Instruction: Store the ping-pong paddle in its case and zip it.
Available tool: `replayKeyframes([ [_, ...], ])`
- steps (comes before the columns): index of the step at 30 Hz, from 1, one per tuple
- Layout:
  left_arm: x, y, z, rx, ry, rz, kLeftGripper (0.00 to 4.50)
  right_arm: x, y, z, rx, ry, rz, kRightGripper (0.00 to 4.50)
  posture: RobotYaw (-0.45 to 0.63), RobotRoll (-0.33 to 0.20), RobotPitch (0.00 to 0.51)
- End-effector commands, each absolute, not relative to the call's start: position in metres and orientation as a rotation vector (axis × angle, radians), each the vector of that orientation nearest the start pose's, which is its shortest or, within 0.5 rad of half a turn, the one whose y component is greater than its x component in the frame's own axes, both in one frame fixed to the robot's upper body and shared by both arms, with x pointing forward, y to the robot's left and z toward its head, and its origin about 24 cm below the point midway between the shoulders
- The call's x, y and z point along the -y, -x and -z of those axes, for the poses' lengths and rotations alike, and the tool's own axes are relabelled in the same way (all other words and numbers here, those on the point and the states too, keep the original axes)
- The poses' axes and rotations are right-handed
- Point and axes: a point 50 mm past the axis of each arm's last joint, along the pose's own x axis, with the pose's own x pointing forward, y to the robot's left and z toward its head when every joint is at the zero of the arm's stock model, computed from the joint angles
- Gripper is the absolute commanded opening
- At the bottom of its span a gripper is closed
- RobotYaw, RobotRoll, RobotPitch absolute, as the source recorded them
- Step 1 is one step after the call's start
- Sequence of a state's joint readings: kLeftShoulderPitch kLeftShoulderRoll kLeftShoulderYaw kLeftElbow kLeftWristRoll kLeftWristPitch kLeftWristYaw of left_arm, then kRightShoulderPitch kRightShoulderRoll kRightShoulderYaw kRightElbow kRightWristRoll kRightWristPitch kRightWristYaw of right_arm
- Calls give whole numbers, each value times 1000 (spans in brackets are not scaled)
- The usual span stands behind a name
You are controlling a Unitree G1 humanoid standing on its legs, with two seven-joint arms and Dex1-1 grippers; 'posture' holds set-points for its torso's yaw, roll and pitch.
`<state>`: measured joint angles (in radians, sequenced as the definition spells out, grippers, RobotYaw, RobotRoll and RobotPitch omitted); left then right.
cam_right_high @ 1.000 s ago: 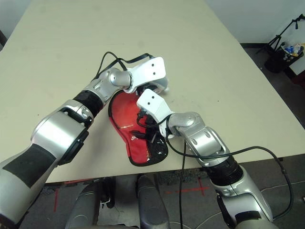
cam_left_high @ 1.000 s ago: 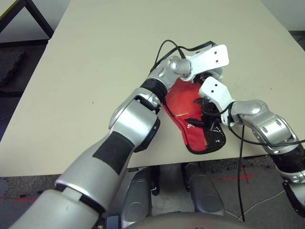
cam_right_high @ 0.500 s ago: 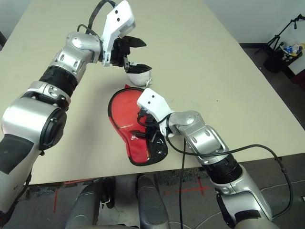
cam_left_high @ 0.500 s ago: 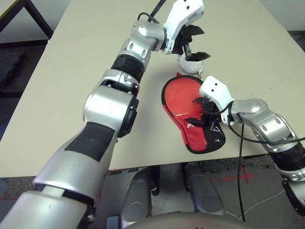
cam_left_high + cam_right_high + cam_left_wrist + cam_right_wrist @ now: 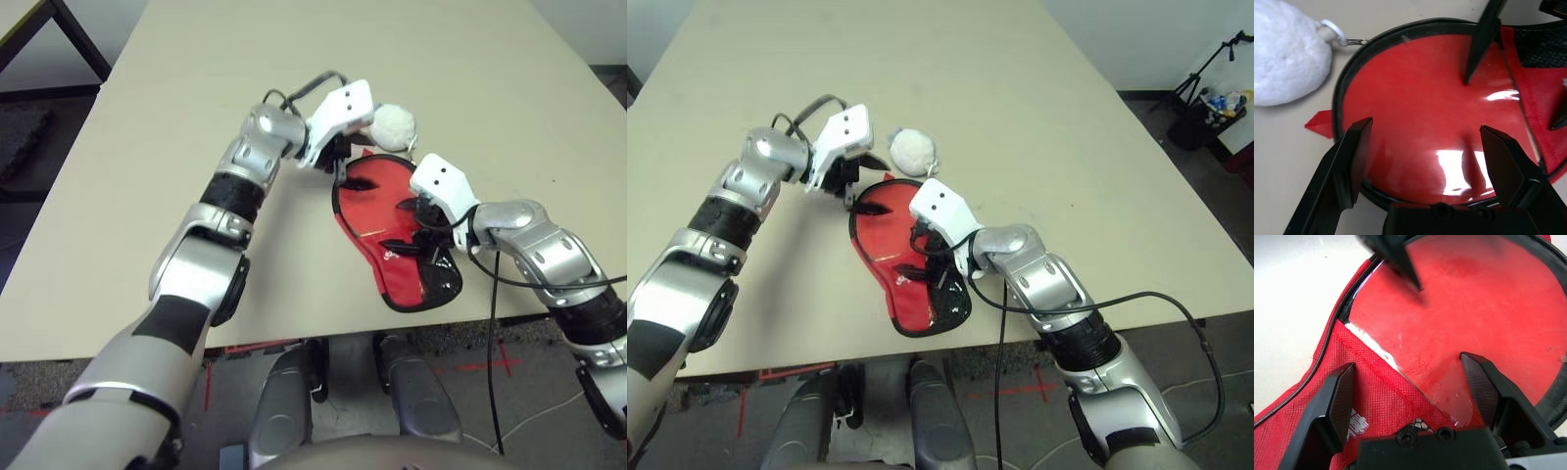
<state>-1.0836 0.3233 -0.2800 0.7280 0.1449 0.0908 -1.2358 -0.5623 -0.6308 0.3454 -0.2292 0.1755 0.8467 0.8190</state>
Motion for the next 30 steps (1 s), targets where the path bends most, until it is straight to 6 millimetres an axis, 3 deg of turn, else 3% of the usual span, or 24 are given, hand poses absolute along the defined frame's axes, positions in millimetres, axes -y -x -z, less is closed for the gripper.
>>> replayKeyframes([
  [1,-86,-371,-178,-204,-737,1327,4477,139,-287,-109,-589,501,-964,4500,-99,0,211],
  [8,-85,-366,-147,-288,-698,1327,4477,139,-290,-109,-581,490,-951,4500,-95,0,216],
  [17,-90,-371,-123,-416,-623,1246,4477,137,-296,-113,-562,461,-940,4500,-89,0,220],
  [26,-89,-374,-119,-434,-651,1226,4477,153,-335,-184,-401,406,-678,4500,-100,0,225],
  [30,-85,-376,-120,-425,-649,1225,4477,155,-346,-196,-347,334,-571,4500,-103,0,228],
])
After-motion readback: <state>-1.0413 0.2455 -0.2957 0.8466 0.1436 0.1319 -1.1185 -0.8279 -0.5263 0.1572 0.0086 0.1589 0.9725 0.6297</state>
